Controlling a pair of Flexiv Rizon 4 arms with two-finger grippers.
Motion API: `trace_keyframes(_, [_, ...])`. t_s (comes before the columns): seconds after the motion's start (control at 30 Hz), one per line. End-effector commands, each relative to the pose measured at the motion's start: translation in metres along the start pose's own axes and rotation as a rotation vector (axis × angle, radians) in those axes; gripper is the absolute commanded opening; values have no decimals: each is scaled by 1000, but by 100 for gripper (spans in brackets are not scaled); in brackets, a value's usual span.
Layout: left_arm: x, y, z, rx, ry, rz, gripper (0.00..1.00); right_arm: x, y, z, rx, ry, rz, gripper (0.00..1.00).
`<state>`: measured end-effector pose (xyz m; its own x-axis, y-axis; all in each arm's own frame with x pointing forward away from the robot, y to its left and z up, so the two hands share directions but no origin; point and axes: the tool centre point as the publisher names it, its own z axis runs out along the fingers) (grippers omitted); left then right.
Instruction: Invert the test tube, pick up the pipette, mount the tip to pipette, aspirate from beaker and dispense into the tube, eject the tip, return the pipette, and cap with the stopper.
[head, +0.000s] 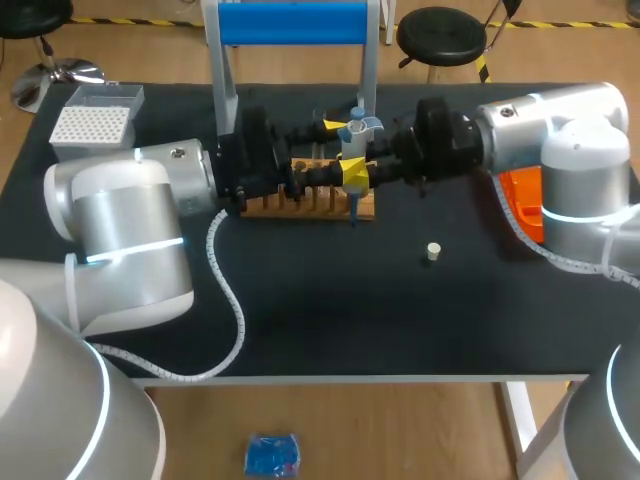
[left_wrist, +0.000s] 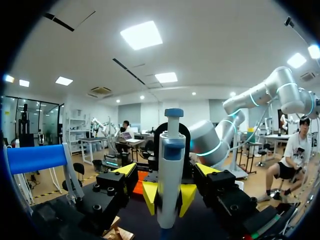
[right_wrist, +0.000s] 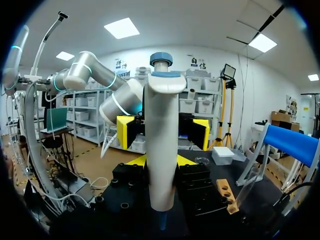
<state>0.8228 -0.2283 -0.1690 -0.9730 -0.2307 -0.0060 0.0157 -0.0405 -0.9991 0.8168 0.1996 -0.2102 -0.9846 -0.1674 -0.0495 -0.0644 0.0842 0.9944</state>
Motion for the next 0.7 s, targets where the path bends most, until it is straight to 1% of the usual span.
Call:
trace_keyframes(0.03, [1,0,1,-1,-3,0,58,-1,0,1,3,2,1,0])
trace_keyframes(0.07, [1,0,1,-1,-3,0,42,-1,0,1,3,2,1,0])
trace_keyframes(0.1, [1,0,1,-1,-3,0,28,-1,0,1,3,1,1,0])
trace_keyframes(0.13, [1,0,1,-1,-3,0,0,-1,0,1,3,1,1,0])
trace_keyframes(0.67, [1,0,1,-1,-3,0,0,-1,1,0,1,10,1,0])
trace_keyframes(0.7, [1,0,1,-1,-3,0,0,-1,1,0,4,10,-1,36])
